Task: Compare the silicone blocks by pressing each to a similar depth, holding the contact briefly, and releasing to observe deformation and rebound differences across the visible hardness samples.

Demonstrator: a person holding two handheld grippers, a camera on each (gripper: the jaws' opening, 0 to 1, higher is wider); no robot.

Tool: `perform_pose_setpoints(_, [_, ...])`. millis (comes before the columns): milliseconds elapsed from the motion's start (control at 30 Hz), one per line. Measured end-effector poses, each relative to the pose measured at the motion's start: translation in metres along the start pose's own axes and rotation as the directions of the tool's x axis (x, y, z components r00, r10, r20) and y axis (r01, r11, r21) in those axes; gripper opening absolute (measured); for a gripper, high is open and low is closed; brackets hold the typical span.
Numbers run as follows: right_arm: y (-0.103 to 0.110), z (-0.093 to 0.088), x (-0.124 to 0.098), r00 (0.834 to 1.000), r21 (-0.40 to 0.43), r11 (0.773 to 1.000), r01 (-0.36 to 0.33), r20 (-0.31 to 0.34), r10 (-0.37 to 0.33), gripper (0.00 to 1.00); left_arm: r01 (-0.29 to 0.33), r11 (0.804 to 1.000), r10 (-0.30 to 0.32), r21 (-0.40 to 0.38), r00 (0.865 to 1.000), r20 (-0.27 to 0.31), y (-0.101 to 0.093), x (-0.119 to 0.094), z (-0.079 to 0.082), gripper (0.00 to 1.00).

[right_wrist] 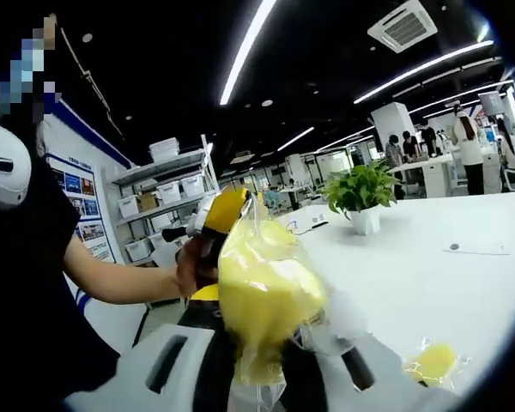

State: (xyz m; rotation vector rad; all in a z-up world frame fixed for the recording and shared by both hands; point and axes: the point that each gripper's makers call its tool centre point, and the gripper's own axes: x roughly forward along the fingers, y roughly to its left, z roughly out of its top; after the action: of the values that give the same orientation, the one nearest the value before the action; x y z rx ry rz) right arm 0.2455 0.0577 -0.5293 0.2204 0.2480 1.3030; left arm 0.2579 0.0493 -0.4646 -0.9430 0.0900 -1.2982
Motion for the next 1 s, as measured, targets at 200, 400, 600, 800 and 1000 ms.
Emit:
perform_pose_setpoints(200, [0.0007,-0.0007,0.0003,0.999,0.045,0.999,0.018,-0.036,-0.016,0.06,-0.003,1.000,0.003,-0.006,1.000,0.014,-0.0005,-0.0022,-0.0002,0.00])
perform_pose_setpoints(400, [0.0020,-0.0011,0.0012,0.999,0.054,0.999,0.006,-0.048,-0.004,0.04,-0.004,1.000,0.004,-0.005,1.000,0.018,-0.0017,-0.0039,0.0014,0.00])
perform_pose_setpoints(600, [-0.0026,-0.0036,0.0007,0.999,0.080,0.997,0.005,-0.038,-0.002,0.04,-0.038,0.999,0.037,0.037,0.999,0.011,-0.0004,-0.0035,-0.0001,0.00])
perform_pose_setpoints(800, [0.0007,-0.0040,0.0012,1.000,0.088,0.996,0.000,-0.030,0.003,0.04,-0.042,0.998,0.042,0.036,0.999,0.004,-0.0003,-0.0048,-0.0009,0.00])
perform_pose_setpoints(1000, [0.0017,-0.0024,0.0023,0.999,0.084,0.996,-0.008,-0.033,0.011,0.04,-0.045,0.998,0.045,0.044,0.999,0.004,-0.0017,-0.0055,0.0012,0.00])
